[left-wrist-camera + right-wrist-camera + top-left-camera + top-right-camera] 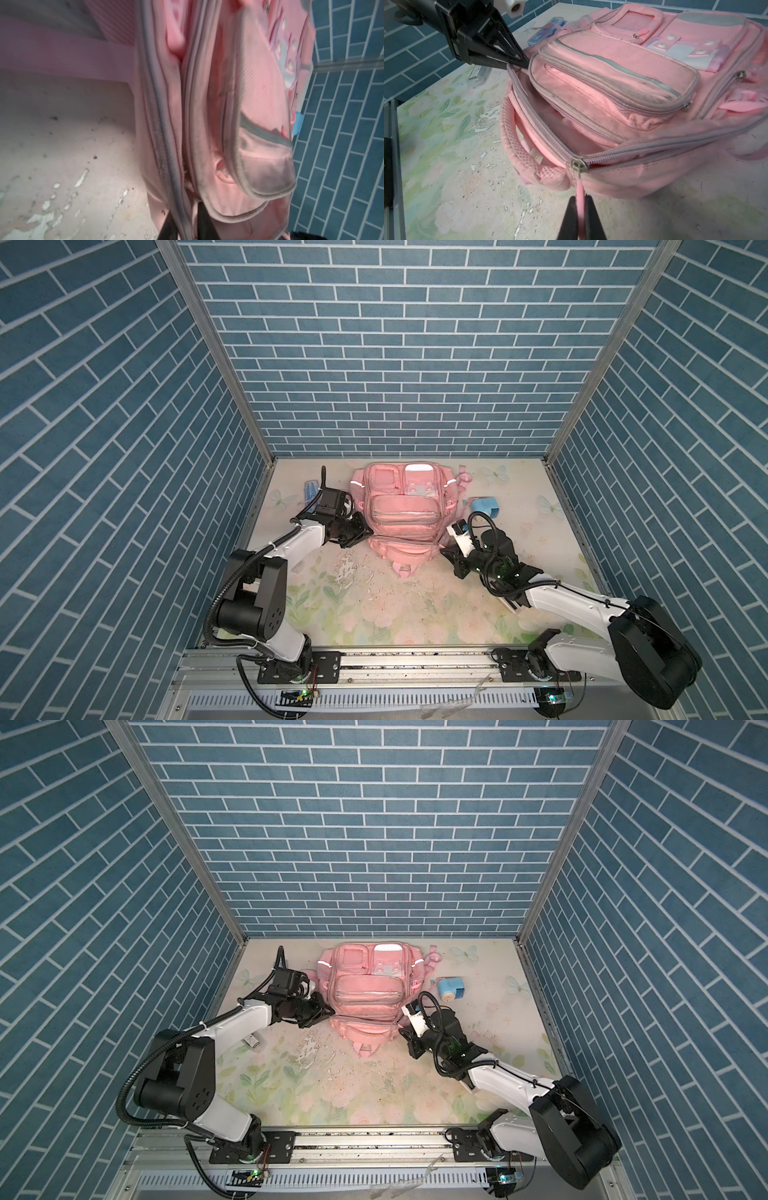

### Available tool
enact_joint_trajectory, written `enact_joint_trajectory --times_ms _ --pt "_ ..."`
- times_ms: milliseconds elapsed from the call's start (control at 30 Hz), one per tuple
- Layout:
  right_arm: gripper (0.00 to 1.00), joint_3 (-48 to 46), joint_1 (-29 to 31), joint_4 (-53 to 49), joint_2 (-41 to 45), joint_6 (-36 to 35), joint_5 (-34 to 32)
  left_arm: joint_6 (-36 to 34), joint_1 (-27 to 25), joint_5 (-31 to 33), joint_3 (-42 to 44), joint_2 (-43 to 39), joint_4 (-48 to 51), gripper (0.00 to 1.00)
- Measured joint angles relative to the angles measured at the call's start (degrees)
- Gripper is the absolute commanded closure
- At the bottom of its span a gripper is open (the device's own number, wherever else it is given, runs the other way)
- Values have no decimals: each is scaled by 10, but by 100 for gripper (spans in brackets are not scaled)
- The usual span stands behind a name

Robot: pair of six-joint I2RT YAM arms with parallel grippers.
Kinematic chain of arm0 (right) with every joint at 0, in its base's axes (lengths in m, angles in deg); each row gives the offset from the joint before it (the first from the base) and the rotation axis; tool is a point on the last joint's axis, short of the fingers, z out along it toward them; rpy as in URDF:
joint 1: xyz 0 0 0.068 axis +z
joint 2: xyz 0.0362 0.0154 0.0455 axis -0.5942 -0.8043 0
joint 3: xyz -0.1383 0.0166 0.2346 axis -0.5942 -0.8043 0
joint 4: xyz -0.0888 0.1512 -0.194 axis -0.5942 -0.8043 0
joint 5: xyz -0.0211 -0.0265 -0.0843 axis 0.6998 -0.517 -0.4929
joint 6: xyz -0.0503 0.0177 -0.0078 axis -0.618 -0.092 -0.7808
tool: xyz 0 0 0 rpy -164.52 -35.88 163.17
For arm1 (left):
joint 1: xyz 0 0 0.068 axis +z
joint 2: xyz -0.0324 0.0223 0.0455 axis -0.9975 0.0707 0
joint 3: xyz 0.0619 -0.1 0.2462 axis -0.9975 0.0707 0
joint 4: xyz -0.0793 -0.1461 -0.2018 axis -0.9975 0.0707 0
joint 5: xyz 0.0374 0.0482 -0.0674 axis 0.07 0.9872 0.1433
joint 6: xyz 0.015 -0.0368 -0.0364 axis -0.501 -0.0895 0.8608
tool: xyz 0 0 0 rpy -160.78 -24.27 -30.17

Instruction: Pack the student bag

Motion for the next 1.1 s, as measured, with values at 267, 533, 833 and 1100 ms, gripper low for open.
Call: enact_joint_trajectory --times_ms 267,533,833,1100 --pt "100 0 21 19 -24 10 -28 114 -106 139 54 -165 -8 49" --pt "100 -19 33 34 -5 9 -47 367 -278 233 146 -216 -114 45" --pt "100 -49 61 42 26 -4 -67 552 -380 314 146 -113 -209 45" --pt "100 -75 75 56 42 -23 -79 606 -403 336 103 -49 -238 45"
